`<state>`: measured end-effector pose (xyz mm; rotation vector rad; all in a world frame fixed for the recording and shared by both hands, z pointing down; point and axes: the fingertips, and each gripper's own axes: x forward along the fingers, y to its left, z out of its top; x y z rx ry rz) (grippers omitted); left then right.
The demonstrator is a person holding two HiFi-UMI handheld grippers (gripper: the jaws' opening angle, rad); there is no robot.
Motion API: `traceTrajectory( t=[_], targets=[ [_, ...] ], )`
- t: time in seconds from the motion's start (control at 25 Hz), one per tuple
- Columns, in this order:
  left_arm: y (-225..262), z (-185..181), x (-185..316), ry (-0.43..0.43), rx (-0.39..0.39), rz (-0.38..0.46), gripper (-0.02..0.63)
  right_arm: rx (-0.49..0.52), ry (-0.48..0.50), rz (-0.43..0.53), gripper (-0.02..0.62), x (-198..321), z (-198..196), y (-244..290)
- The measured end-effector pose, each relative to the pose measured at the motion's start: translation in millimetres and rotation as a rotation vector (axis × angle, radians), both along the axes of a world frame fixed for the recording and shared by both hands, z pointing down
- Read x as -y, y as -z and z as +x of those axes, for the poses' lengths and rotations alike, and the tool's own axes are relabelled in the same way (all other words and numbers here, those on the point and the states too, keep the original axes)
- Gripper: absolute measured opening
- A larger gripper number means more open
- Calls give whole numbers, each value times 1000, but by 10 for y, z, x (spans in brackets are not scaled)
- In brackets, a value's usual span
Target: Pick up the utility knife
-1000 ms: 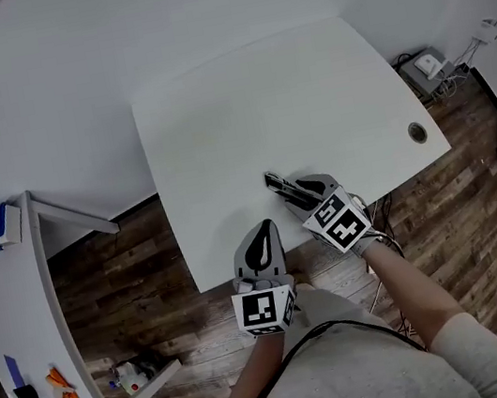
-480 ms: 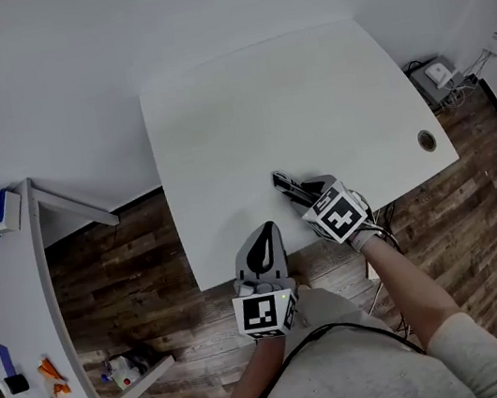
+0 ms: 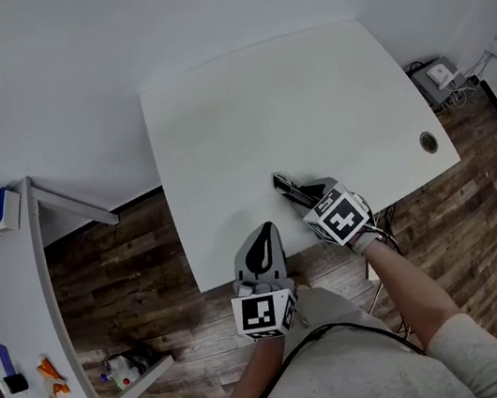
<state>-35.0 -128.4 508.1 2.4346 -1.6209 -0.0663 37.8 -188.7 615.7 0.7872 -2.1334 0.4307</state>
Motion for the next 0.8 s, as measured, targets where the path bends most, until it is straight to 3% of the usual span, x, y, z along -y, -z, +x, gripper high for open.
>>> traceTrajectory(
  t=[0.16, 0.32, 0.8],
  targets=[
    [14, -20, 14, 4, 4, 4, 8, 20, -23, 49, 132, -1, 11, 43],
    [32, -44, 12, 3, 9, 8, 8, 105, -76, 85, 132, 34, 13, 213],
    [516, -128, 55, -14, 32, 69, 8, 332, -160, 277, 132, 30, 0, 1497]
  ],
)
